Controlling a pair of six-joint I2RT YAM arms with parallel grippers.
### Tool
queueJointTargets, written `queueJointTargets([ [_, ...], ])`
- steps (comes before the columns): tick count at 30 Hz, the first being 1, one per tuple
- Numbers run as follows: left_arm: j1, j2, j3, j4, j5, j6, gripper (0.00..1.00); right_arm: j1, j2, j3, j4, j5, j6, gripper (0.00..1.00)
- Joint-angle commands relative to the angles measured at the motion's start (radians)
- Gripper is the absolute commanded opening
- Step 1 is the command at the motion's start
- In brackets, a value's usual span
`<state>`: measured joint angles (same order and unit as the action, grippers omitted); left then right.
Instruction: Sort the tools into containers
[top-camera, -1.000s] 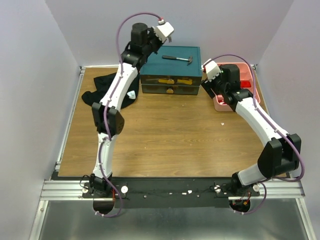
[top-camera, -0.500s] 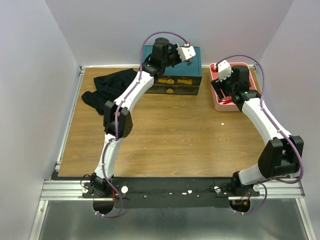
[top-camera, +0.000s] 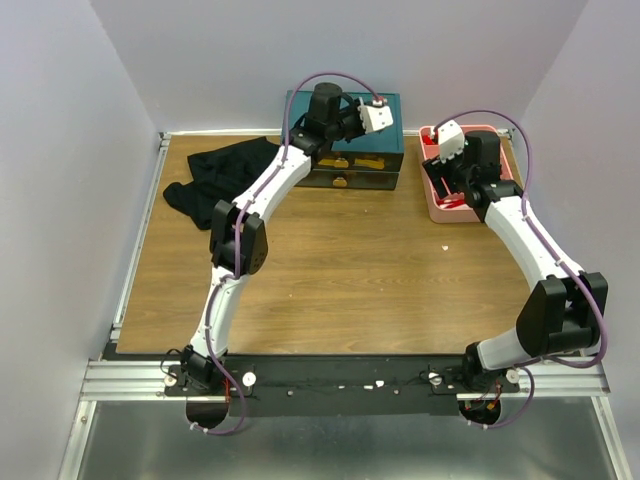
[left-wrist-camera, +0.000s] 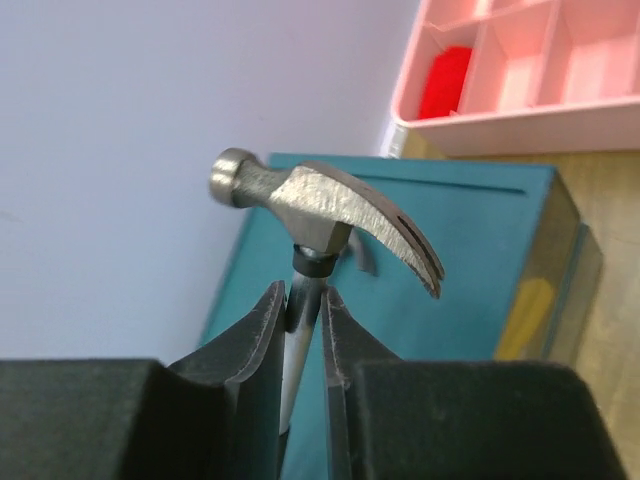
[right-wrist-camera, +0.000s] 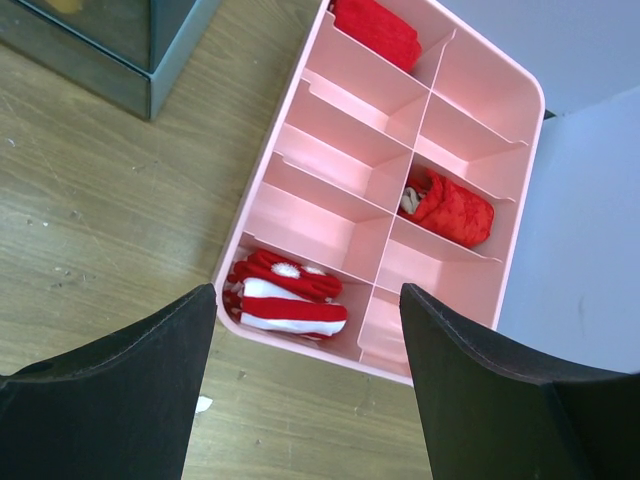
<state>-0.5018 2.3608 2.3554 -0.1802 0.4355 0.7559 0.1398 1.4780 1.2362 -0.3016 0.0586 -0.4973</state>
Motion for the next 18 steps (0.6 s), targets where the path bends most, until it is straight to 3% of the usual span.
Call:
queueJointTargets([
  [1, -0.01, -0.006, -0.117, -0.005, 0.035, -0.064, 0.31, -0.014, -0.033, -0.029, 0.01, -0.014, 0.008, 0.82],
  [3, -0.012, -0.026, -0.174, 0.037, 0.029, -0.099, 0.39, -0.016, -0.036, -0.032, 0.015, -0.011, 0.003, 0.82],
  [5, -0.014, -0.014, -0.17, 0.048, 0.022, -0.113, 0.4, -0.019, -0.036, -0.034, 0.016, -0.006, 0.0, 0.82],
  [9, -0.017, 0.092, -0.012, 0.039, -0.004, -0.177, 0.42, -0.02, -0.033, -0.02, 0.009, -0.005, -0.007, 0.82],
  [14, -0.032, 0.133, 0.03, 0.119, -0.035, -0.216, 0.49, -0.025, -0.036, -0.024, 0.007, -0.002, -0.01, 0.82],
  [18, -0.05, 0.211, 0.154, 0.121, -0.053, -0.219, 0.54, -0.025, -0.03, -0.021, -0.005, -0.013, -0.001, 0.82],
])
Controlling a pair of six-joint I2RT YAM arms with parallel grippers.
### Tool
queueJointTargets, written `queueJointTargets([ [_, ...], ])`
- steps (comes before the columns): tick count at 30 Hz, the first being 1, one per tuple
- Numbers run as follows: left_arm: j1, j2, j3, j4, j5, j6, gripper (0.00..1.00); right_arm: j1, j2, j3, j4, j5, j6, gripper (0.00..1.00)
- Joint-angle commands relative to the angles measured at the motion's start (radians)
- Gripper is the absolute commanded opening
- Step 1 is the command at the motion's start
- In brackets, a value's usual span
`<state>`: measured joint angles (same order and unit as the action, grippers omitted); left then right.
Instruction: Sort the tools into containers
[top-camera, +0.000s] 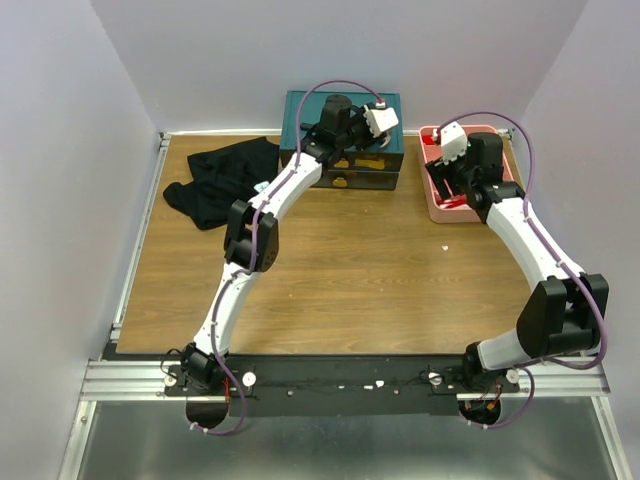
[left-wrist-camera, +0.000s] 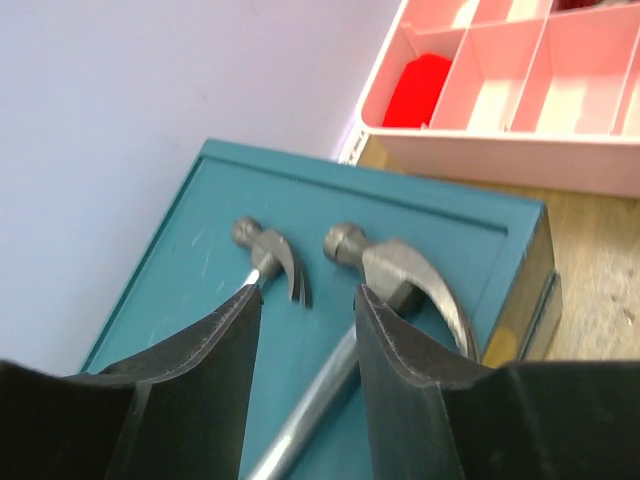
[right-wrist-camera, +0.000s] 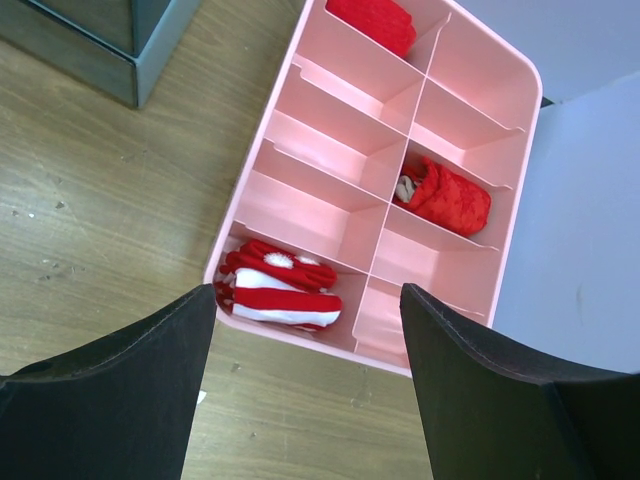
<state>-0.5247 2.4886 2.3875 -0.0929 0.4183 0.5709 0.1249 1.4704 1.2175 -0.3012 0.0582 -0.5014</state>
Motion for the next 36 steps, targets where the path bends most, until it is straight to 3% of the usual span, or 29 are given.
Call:
queueJointTargets([
  [1, -0.031, 0.088, 0.13, 0.038, -0.048, -0.029, 0.55, -0.01, -0.019, 0.008, -0.007, -0.014, 0.004, 0.82],
  [5, -0.032, -0.003, 0.023, 0.154, -0.102, -0.075, 0.66, -0.01, -0.018, 0.027, -0.003, -0.008, 0.007, 0.82],
  [11, -0.029, -0.354, -0.347, 0.418, -0.112, -0.117, 0.79, -0.011, -0.035, 0.014, 0.024, 0.002, 0.03, 0.86],
  [15, -0.023, -0.522, -0.528, 0.343, -0.098, -0.129, 0.75, -0.011, -0.024, 0.005, 0.028, -0.017, 0.038, 0.86],
  [20, -0.017, -0.672, -0.786, 0.265, -0.145, -0.274, 0.67, -0.011, -0.028, 0.013, 0.005, -0.09, 0.069, 0.89],
  [22, -0.012, -0.749, -0.901, 0.216, -0.253, -0.371, 0.75, -0.013, -0.048, -0.012, 0.016, -0.113, 0.115, 0.94],
  [23, 0.008, -0.772, -0.933, 0.193, -0.301, -0.498, 0.78, -0.011, -0.053, -0.015, 0.028, -0.103, 0.174, 1.0],
  [24, 0.023, -0.79, -0.971, 0.115, -0.324, -0.553, 0.85, -0.011, -0.056, -0.015, 0.014, -0.097, 0.207, 1.0],
  [25, 0.038, -0.827, -0.99, 0.076, -0.346, -0.6, 0.99, -0.011, -0.058, -0.013, 0.011, -0.071, 0.249, 1.0],
  [26, 0.052, -0.845, -1.013, 0.043, -0.369, -0.629, 0.99, -0.011, -0.062, -0.019, 0.011, -0.049, 0.336, 1.0],
  [31, 0.133, -0.997, -1.197, -0.013, -0.481, -0.594, 0.99, -0.013, -0.125, -0.055, -0.047, 0.012, 0.385, 1.0],
  [36, 0.265, -0.996, -1.264, -0.024, -0.591, -0.548, 0.99, -0.013, -0.159, -0.073, -0.096, -0.02, 0.403, 1.0],
])
